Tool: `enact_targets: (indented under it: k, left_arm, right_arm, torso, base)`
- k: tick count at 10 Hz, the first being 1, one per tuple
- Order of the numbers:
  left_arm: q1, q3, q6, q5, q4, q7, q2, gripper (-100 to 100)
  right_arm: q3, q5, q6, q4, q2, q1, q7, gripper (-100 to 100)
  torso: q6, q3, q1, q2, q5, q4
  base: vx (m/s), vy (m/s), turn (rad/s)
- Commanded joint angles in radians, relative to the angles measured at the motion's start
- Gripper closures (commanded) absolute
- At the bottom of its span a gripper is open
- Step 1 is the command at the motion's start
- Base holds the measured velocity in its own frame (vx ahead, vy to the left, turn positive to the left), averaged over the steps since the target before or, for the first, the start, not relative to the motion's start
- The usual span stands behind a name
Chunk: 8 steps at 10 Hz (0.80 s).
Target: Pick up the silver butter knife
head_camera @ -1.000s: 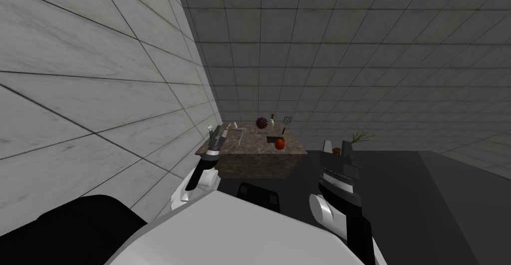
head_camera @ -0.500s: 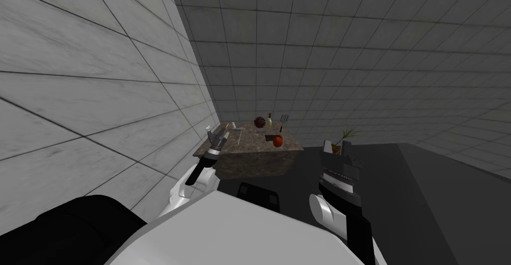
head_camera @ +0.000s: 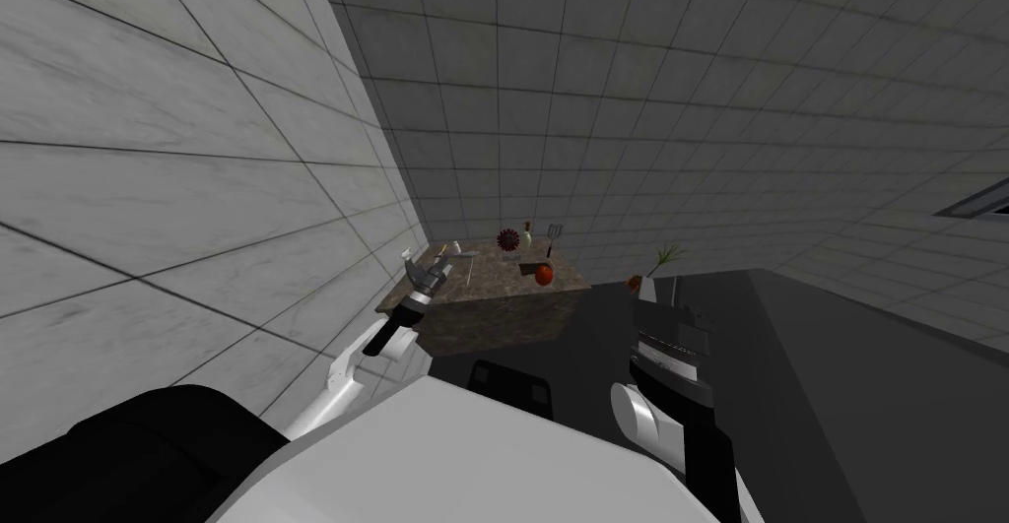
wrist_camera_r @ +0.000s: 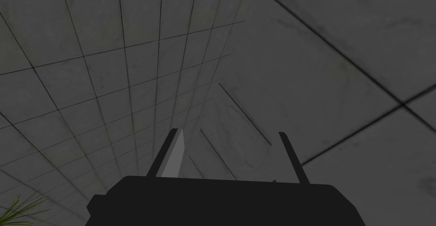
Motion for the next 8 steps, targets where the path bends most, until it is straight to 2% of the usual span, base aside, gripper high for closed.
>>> enact_targets:
  k: [1,2,3,4,5,6,7,8]
  left_arm:
    - [-0.009,-0.003,0.016,0.000,0.014,-0.002,0.031,-100]
    - [-0.016,-0.005,0.041,0.001,0.042,-0.002,0.069,-100]
    - [-0.016,-0.005,0.041,0.001,0.042,-0.002,0.078,-100]
    - [-0.023,-0.008,0.066,0.003,0.069,-0.001,0.116,-100]
    - [-0.023,-0.008,0.066,0.003,0.069,-0.001,0.125,-100]
    - [-0.029,-0.012,0.091,0.005,0.096,-0.001,0.162,-100]
    - [-0.029,-0.012,0.091,0.005,0.096,-0.001,0.172,-100]
    - [-0.034,-0.018,0.116,0.007,0.123,0.000,0.212,-100]
  right_arm:
    - [0.000,0.000,0.000,0.000,0.000,0.000,0.000,0]
    - [0.000,0.000,0.000,0.000,0.000,0.000,0.000,0]
    - [0.000,0.000,0.000,0.000,0.000,0.000,0.000,0]
    - [0.000,0.000,0.000,0.000,0.000,0.000,0.000,0]
    - [0.000,0.000,0.000,0.000,0.000,0.000,0.000,0]
    - [0.000,0.000,0.000,0.000,0.000,0.000,0.000,0]
    - [0.000,0.000,0.000,0.000,0.000,0.000,0.000,0]
    - [0.000,0.000,0.000,0.000,0.000,0.000,0.000,0]
  torso:
    - [0.000,0.000,0.000,0.000,0.000,0.000]
    - [0.000,0.000,0.000,0.000,0.000,0.000]
    - [0.000,0.000,-0.001,0.000,0.000,0.000]
    - [0.000,0.000,-0.001,-0.001,0.000,0.000]
    - [0.000,0.000,-0.001,-0.001,0.000,0.000]
    - [-0.001,-0.001,-0.001,-0.001,0.000,0.000]
    - [0.000,-0.001,-0.001,-0.001,0.000,0.000]
    - [0.000,-0.001,-0.001,-0.001,0.000,0.000]
  base:
    - [-0.037,0.023,-0.070]
    - [-0.042,0.020,-0.139]
    - [-0.034,0.020,-0.069]
    - [-0.033,0.015,-0.162]
    - [-0.027,0.014,-0.070]
    - [-0.032,0.012,-0.116]
    - [-0.027,0.012,-0.064]
    - [-0.026,0.004,-0.136]
